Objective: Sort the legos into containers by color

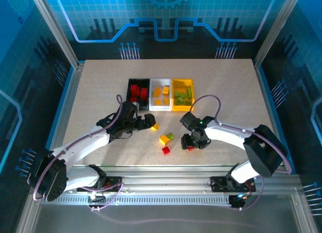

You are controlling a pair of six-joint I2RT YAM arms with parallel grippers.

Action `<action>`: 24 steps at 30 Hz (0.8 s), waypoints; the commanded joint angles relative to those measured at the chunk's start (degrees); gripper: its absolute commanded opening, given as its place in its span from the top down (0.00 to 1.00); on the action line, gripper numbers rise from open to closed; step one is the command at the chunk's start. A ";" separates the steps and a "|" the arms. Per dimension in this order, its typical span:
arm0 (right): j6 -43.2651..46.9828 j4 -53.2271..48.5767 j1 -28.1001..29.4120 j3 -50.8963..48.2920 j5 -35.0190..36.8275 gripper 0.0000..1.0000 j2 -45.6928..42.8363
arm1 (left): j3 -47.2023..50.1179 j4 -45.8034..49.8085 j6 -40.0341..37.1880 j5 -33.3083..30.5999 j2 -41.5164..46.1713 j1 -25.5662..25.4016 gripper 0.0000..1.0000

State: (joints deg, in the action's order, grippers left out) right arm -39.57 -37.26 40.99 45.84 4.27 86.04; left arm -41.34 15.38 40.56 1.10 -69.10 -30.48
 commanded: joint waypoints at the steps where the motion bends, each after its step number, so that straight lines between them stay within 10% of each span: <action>1: -0.14 0.22 0.88 1.75 1.68 0.42 0.81 | 0.47 1.57 0.05 -1.01 1.32 0.60 0.01; 16: 6.96 -6.62 -0.40 15.63 3.88 0.56 -7.87 | 1.01 4.14 0.46 -3.42 6.10 2.54 0.01; 24: 10.28 -2.90 -1.44 38.96 -0.57 0.56 8.77 | 1.80 10.86 -2.00 -9.04 16.33 5.62 0.01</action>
State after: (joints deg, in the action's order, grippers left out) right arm -31.51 -41.52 39.72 79.07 5.93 88.44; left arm -40.60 21.69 40.34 -4.21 -55.86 -25.61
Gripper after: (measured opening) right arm 0.450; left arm 0.990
